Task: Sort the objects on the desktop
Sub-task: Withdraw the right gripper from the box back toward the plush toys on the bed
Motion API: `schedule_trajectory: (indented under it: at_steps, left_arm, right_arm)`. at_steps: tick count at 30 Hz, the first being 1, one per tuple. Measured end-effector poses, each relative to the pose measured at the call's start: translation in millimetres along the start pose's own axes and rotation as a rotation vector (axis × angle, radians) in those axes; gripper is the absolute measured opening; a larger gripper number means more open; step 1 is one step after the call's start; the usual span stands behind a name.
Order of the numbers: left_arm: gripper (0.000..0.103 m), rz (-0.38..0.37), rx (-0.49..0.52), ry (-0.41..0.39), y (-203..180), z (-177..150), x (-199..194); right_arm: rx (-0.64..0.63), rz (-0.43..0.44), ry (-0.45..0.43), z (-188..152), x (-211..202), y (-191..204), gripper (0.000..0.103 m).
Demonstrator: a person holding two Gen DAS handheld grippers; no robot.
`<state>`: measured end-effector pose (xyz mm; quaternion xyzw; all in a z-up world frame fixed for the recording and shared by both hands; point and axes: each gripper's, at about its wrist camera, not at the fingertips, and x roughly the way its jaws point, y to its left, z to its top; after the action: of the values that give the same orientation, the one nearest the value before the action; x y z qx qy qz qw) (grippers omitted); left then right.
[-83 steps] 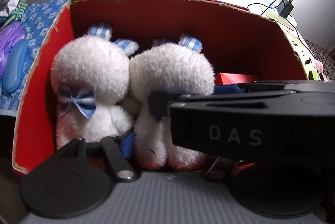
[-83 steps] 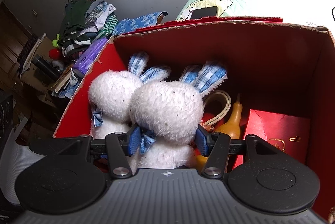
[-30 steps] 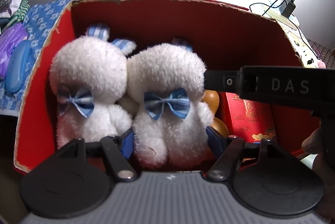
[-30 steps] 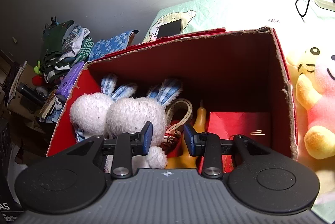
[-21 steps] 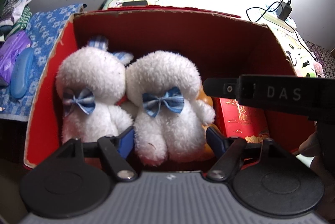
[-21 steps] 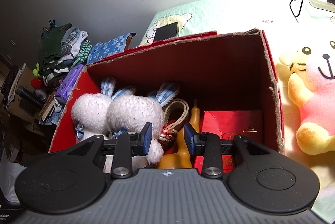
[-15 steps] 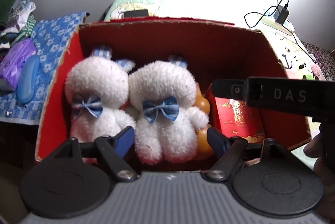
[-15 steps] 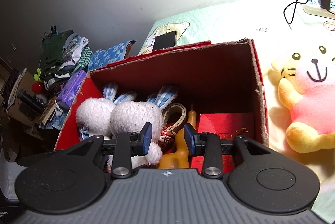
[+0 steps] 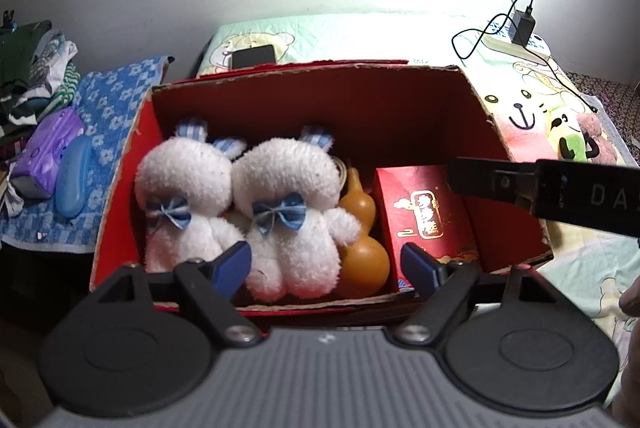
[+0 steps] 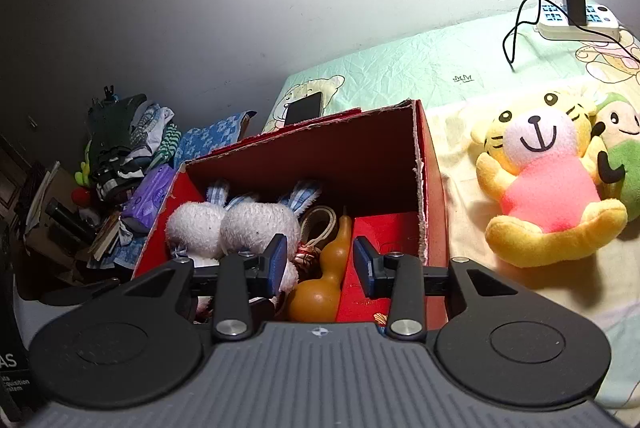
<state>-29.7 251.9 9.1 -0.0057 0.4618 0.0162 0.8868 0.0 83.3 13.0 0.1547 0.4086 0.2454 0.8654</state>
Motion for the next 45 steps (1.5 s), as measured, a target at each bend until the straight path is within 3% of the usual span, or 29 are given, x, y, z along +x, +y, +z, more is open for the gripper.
schedule_trajectory:
  at_steps: [12,29,40,45]
  left_arm:
    - [0.083,0.019,0.041,-0.029,-72.0,19.4,-14.5]
    - [0.085,-0.043,0.126,-0.011,-197.4,35.0,10.2]
    - [0.085,-0.164,0.109,0.069,-239.6,25.4,63.7]
    - [0.084,-0.267,0.097,0.067,-258.1,37.8,76.6]
  right_arm:
    - [0.057,0.052,-0.035,11.7,-49.1,-57.6,0.040]
    - [0.141,-0.025,-0.013,22.5,-85.3,-175.2,0.044]
    - [0.203,-0.105,0.033,23.5,-77.3,-248.7,0.044]
    - [0.247,-0.177,0.011,27.8,-80.3,-286.1,0.044]
